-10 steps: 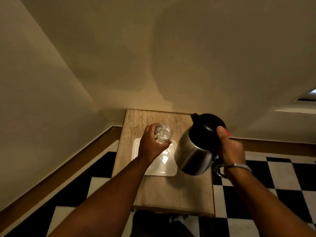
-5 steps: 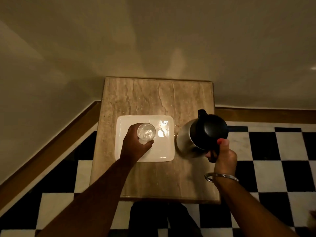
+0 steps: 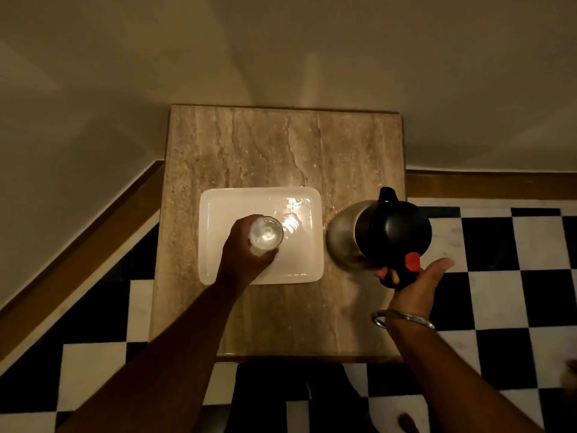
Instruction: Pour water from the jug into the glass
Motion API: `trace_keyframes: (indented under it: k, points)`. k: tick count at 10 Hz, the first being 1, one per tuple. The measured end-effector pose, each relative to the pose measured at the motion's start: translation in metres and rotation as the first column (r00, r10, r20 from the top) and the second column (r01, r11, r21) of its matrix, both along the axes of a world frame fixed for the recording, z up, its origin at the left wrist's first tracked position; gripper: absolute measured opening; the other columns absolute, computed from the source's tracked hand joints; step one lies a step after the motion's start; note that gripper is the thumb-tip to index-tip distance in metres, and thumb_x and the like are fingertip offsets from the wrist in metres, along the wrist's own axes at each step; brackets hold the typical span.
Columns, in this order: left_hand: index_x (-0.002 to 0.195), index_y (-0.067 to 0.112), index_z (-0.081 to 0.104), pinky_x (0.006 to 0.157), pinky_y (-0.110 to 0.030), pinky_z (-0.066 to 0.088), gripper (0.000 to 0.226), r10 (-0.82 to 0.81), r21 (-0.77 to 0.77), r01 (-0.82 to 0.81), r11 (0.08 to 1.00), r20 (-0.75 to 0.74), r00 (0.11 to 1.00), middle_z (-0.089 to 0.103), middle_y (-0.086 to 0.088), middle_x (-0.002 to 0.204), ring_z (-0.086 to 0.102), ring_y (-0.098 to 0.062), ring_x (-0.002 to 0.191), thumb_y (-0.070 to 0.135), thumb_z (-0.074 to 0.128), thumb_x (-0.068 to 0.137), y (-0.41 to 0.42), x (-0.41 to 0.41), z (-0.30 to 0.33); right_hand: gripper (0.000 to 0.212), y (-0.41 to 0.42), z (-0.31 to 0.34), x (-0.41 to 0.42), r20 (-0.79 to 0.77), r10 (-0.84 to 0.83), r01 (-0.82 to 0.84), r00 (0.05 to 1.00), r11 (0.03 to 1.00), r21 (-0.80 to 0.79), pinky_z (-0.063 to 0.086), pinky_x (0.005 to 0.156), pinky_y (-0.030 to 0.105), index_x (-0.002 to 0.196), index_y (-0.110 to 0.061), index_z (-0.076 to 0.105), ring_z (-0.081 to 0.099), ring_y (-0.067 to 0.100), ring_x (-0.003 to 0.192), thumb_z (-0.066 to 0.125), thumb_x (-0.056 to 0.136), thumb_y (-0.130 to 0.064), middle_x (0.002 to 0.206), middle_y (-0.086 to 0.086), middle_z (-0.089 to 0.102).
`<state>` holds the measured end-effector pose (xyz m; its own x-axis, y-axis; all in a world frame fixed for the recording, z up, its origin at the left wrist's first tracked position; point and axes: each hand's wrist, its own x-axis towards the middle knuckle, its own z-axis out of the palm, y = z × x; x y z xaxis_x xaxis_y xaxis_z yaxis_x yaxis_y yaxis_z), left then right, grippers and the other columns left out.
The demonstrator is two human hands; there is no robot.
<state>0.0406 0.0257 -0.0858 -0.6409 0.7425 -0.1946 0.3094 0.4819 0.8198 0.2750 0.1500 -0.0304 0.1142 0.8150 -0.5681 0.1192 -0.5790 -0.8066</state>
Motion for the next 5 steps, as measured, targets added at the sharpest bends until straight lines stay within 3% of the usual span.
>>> trace_keyframes:
  k: [2, 3, 4, 5]
  points:
    - [0.125, 0.015, 0.056, 0.098, -0.045, 0.049, 0.07, -0.011, 0.0, 0.011, 1.0, -0.022, 1.0, 0.061, 0.002, 0.122, 0.057, -0.019, 0.114, 0.02, 0.091, 0.064, 0.001, -0.003, -0.003, 0.09, -0.001, -0.005, 0.004, -0.013, 0.031, -0.031, 0.999, 0.999, 0.006, 0.042, 0.079, 0.035, 0.048, -0.021, 0.066, 0.064, 0.016, 0.056, 0.017, 0.056, -0.097, 0.047, 0.003, 0.064]
    - [0.136, 0.015, 0.049, 0.106, -0.046, 0.043, 0.083, 0.011, -0.075, -0.009, 0.997, 0.025, 1.0, 0.058, -0.004, 0.133, 0.052, -0.023, 0.124, 0.022, 0.092, 0.064, -0.001, -0.003, 0.0, 0.085, 0.001, 0.0, 0.008, -0.015, 0.142, -0.141, 0.99, 0.99, 0.014, 0.041, 0.088, 0.039, 0.049, -0.023, 0.065, 0.063, 0.021, 0.064, 0.017, 0.065, -0.091, 0.05, 0.001, 0.065]
    - [0.148, 0.018, 0.032, 0.113, -0.046, 0.034, 0.111, -0.013, -0.177, 0.016, 0.984, 0.02, 1.0, 0.044, -0.006, 0.149, 0.041, -0.026, 0.135, 0.035, 0.095, 0.059, -0.005, -0.004, 0.015, 0.07, -0.002, 0.015, 0.011, 0.139, 0.206, -0.211, 0.969, 0.977, 0.022, 0.046, 0.082, 0.032, 0.073, -0.023, 0.07, 0.064, 0.024, 0.082, 0.028, 0.071, -0.078, 0.067, -0.004, 0.069]
    - [0.154, 0.018, 0.02, 0.114, -0.048, 0.031, 0.126, -0.096, -0.245, 0.078, 0.966, -0.062, 0.993, 0.031, -0.007, 0.159, 0.031, -0.028, 0.142, 0.047, 0.093, 0.055, -0.009, -0.01, 0.049, 0.058, -0.012, 0.045, 0.013, 0.322, 0.386, -0.431, 0.864, 0.899, 0.078, 0.045, 0.069, 0.03, 0.096, -0.028, 0.064, 0.063, 0.028, 0.096, 0.037, 0.072, -0.073, 0.091, -0.003, 0.07]
